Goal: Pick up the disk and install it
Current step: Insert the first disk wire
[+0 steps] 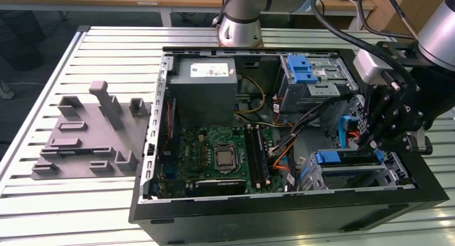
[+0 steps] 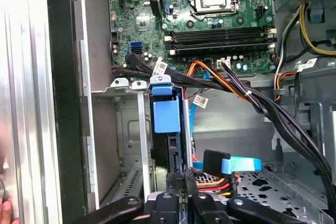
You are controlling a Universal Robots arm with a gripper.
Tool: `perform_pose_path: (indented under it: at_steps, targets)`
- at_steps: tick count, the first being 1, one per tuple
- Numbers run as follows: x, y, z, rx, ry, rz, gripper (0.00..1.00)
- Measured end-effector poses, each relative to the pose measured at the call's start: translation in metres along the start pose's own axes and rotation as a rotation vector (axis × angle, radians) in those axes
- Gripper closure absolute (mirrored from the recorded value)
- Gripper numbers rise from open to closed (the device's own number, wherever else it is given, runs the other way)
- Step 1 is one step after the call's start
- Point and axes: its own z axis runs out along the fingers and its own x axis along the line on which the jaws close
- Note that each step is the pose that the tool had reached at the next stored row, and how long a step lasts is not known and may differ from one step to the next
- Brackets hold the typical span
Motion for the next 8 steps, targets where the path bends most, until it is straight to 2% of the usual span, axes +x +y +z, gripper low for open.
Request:
perform_pose_path:
  at_steps: [8]
  targets:
    - [0.0000, -0.0001, 0.0028, -0.0002, 0.0000, 0.000, 0.84]
